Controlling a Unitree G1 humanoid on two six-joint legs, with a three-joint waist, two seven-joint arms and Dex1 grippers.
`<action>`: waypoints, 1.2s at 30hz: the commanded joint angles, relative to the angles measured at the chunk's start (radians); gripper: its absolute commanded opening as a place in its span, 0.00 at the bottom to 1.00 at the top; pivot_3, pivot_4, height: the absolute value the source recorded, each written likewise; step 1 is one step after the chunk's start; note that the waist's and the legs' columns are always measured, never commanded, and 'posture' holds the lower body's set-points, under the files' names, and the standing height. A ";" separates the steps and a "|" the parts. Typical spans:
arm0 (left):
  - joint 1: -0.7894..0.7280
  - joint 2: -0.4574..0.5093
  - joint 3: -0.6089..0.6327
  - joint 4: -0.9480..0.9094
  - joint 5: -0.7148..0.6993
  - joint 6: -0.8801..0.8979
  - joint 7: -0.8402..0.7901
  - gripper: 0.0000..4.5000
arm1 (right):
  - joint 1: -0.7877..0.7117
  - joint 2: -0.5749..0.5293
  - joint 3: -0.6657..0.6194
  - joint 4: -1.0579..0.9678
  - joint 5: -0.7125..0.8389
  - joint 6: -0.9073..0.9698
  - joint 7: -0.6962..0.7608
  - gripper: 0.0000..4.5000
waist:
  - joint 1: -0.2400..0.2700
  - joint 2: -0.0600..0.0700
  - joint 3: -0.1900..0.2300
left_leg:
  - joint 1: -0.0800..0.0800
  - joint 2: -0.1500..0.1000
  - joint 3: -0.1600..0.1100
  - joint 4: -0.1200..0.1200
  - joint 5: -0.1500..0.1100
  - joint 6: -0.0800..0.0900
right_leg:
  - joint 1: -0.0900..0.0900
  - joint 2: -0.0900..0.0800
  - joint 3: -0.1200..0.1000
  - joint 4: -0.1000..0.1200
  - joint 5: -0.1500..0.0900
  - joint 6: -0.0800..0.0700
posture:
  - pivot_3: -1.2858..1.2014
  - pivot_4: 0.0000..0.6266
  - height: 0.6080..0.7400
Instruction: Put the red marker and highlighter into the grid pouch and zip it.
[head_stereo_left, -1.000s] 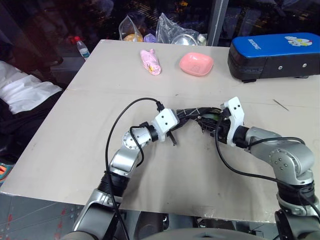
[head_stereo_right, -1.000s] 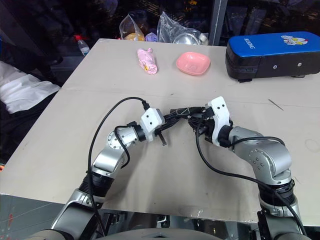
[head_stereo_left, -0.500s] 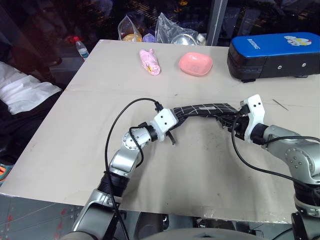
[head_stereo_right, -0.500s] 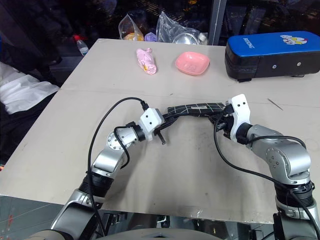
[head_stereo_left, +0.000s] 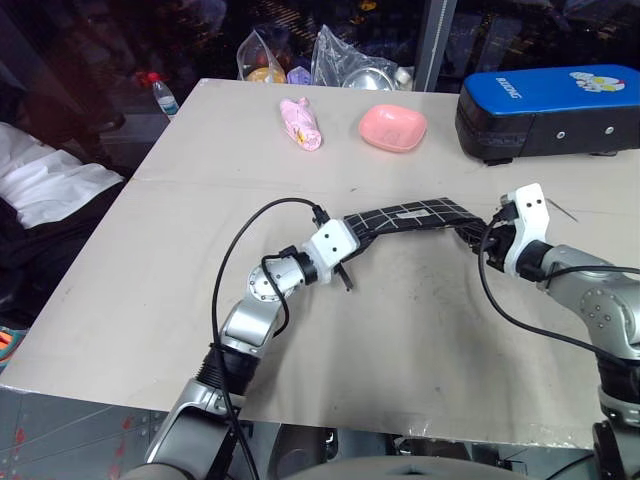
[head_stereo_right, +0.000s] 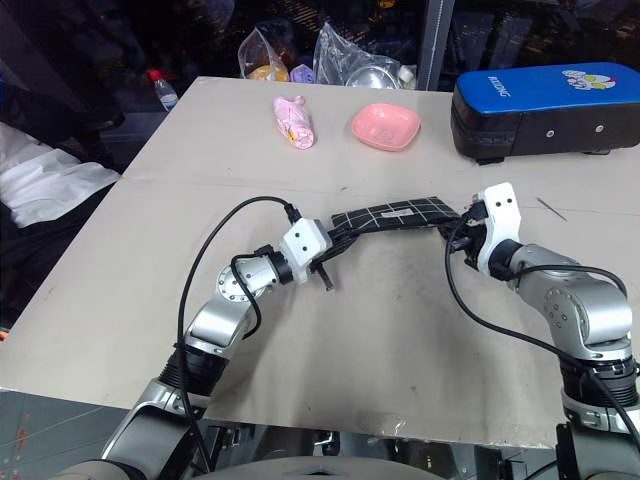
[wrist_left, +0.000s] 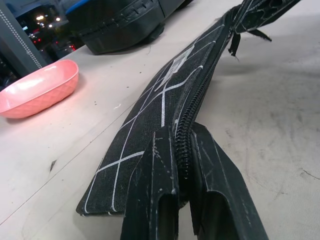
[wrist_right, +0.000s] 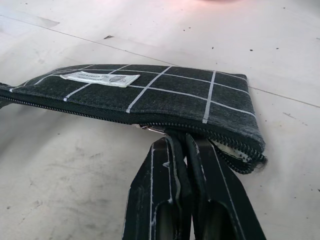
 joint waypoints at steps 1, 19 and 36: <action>0.007 0.026 0.062 0.005 -0.004 -0.011 0.032 0.00 | -0.001 -0.054 -0.133 0.046 -0.095 -0.018 -0.109 0.01 | 0.000 0.000 0.000 | 0.000 0.000 0.000 0.000 0.000 0.000 | 0.000 0.000 0.000 0.000 0.000 0.000 | 0.52 0.24 0.89; -0.005 0.011 0.063 0.037 0.013 -0.024 0.045 0.00 | 0.013 0.015 -0.155 -0.057 0.046 0.110 -0.046 0.01 | 0.001 0.001 0.000 | 0.000 0.000 0.000 -0.001 0.000 -0.001 | 0.000 0.000 0.000 -0.001 0.000 0.000 | 0.52 0.24 0.89; 0.000 -0.003 0.052 0.001 0.011 -0.009 0.037 0.00 | -0.103 0.249 0.101 0.075 -0.093 -0.030 -0.080 0.49 | -0.001 0.001 0.000 | 0.000 0.000 0.000 0.000 0.000 -0.001 | 0.000 0.000 0.000 -0.001 0.000 0.000 | 0.52 0.24 0.89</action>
